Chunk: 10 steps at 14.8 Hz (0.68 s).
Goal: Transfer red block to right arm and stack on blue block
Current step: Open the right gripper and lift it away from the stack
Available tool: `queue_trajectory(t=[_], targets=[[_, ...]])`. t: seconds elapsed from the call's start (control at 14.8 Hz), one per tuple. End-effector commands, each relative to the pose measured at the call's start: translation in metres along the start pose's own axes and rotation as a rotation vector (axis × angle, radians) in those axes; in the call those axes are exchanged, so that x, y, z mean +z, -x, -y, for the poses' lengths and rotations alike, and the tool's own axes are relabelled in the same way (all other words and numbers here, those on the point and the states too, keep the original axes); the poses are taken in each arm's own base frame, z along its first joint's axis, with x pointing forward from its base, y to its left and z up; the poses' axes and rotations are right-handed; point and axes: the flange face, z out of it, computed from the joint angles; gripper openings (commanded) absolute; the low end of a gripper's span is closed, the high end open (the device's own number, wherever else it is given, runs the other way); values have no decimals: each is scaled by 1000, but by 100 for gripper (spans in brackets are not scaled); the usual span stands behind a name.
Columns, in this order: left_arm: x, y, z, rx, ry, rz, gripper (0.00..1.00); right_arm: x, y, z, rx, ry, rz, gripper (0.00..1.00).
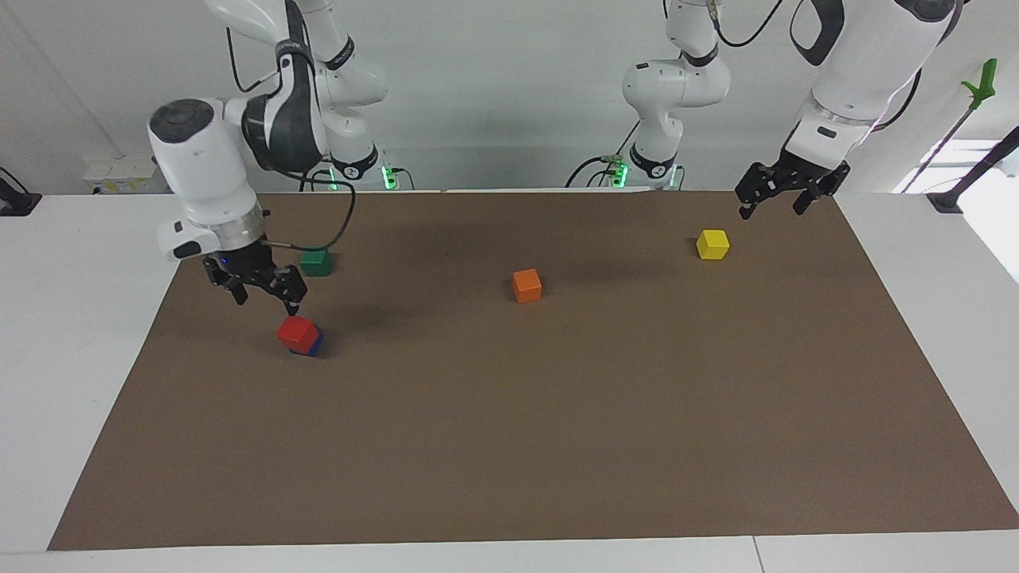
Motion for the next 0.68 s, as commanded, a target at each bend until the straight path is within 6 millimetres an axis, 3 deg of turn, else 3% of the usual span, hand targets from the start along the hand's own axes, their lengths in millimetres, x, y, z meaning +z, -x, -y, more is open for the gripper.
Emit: queue_trajectory(t=[0.0, 0.41, 0.61], targets=[[7, 4, 4, 2, 15, 28, 100, -42, 5, -11, -86, -28, 17, 100], [15, -7, 3, 2, 16, 53, 100, -129, 28, -24, -92, -7, 134, 100], [19, -15, -2, 8, 15, 79, 100, -147, 39, -27, -106, -6, 198, 100]])
